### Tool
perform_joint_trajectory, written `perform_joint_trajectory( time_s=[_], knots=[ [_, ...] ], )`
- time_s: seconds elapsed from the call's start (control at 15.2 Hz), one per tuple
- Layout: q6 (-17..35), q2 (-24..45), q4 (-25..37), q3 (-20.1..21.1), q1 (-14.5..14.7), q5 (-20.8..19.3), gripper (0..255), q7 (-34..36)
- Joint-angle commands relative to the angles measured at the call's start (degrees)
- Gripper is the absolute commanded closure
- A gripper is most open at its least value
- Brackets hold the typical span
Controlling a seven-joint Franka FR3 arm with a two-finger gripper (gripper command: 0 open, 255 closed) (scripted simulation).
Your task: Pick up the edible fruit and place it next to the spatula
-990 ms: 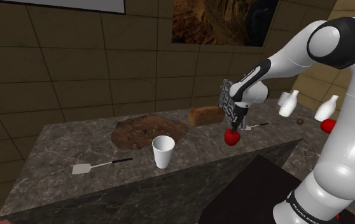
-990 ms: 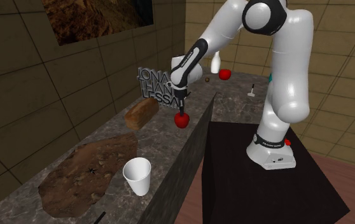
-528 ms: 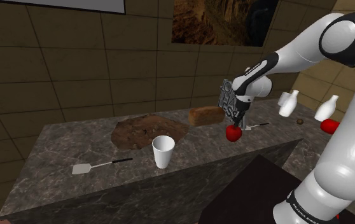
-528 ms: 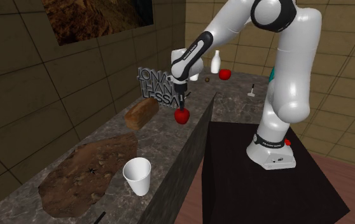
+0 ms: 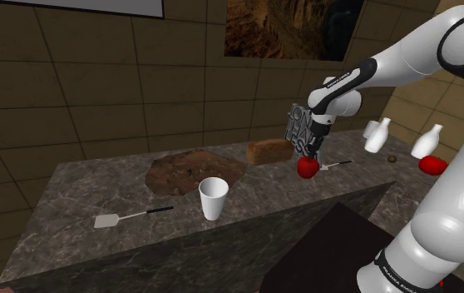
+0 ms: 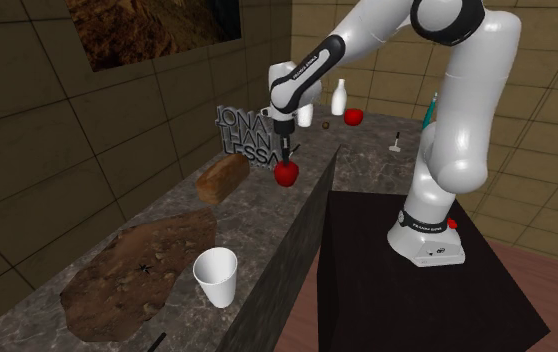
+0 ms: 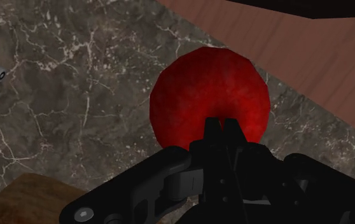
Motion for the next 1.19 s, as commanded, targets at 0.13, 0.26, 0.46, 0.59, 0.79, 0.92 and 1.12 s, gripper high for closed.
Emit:
perform_joint_trajectory(
  time_s=[0.13, 0.26, 0.46, 0.59, 0.79, 0.92, 1.12],
  knots=[
    [-3.0, -2.3, 0.9, -0.1, 0.1, -1.3, 255, 1.0],
    [-4.5, -3.3, 1.4, -0.2, 0.1, -1.8, 255, 1.4],
    [-6.8, -4.8, 2.4, -0.2, 0.1, -2.5, 255, 2.1],
    [-8.0, -5.5, 2.9, -0.1, 0.1, -2.9, 255, 2.4],
    [-7.5, -6.8, 1.4, 2.1, 2.3, -2.7, 255, 6.7],
    [-7.2, -7.3, 0.8, 3.7, 3.8, -2.4, 255, 9.6],
    [-6.8, -7.6, 0.4, 6.1, 5.9, -1.8, 255, 13.7]
  ],
)
